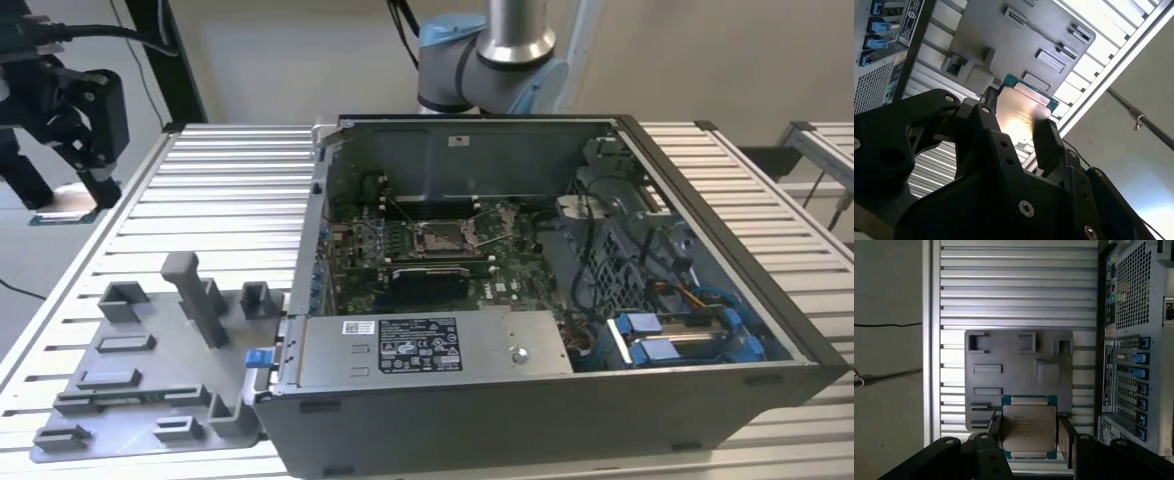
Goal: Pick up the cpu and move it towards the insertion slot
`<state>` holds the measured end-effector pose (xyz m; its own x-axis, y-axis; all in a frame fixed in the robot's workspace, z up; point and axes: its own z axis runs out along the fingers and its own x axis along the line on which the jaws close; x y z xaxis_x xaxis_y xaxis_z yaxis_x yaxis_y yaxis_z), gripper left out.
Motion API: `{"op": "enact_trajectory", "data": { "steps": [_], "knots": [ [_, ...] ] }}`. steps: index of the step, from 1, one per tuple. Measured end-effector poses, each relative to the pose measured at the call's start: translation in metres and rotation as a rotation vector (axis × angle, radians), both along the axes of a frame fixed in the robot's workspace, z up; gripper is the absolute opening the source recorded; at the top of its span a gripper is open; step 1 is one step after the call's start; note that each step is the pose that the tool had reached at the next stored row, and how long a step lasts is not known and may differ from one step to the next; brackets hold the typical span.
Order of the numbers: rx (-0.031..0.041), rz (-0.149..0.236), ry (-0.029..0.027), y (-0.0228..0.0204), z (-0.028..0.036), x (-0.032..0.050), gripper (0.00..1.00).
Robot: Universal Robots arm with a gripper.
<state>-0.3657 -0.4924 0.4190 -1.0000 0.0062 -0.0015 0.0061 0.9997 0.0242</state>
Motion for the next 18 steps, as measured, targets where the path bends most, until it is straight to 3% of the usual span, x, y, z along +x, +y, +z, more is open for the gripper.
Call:
{"op": "enact_trajectory", "data": {
  "steps": [18],
  "knots": [
    [-0.0022, 0.000, 0.0001, 0.0000, 0.0000, 0.0301, 0.00]
  ]
}}
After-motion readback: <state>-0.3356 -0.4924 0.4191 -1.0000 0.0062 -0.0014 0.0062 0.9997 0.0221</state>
